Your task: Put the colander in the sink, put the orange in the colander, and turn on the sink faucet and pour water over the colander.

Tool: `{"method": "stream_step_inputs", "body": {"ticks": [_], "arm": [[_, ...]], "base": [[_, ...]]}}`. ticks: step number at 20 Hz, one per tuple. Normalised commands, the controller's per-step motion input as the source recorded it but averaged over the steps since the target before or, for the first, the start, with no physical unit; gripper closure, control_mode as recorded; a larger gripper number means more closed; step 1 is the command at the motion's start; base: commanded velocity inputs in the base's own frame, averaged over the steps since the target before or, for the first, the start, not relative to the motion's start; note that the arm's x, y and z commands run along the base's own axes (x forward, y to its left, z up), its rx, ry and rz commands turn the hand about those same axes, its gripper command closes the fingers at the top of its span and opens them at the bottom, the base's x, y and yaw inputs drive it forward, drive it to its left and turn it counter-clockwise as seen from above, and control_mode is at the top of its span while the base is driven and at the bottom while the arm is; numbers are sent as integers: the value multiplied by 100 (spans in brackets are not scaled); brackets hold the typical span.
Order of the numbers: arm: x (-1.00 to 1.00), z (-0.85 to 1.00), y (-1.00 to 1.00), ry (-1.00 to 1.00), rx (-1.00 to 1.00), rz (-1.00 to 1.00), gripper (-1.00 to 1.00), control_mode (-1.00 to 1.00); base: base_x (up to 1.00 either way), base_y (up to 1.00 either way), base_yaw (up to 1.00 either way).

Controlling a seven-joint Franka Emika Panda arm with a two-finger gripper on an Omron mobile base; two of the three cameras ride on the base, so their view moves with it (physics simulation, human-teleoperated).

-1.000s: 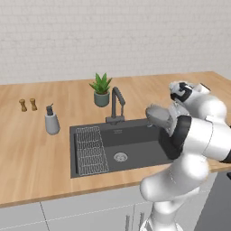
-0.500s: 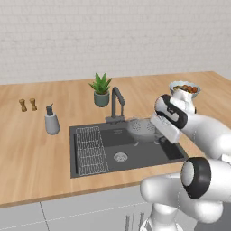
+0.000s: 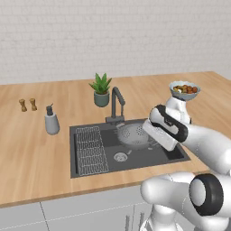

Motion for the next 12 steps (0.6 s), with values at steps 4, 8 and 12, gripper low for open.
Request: {"method": "stream_step_inputs", "body": {"ticks": [4,8,12], "arm": [[1,-18,31,7,9,14,100,-100],[22,-31,17,2,8,14,100,-100],[22,-48,1,0,2,8,100,-100]], "base": [[0,0,0],[0,0,0],[0,0,0]]}}
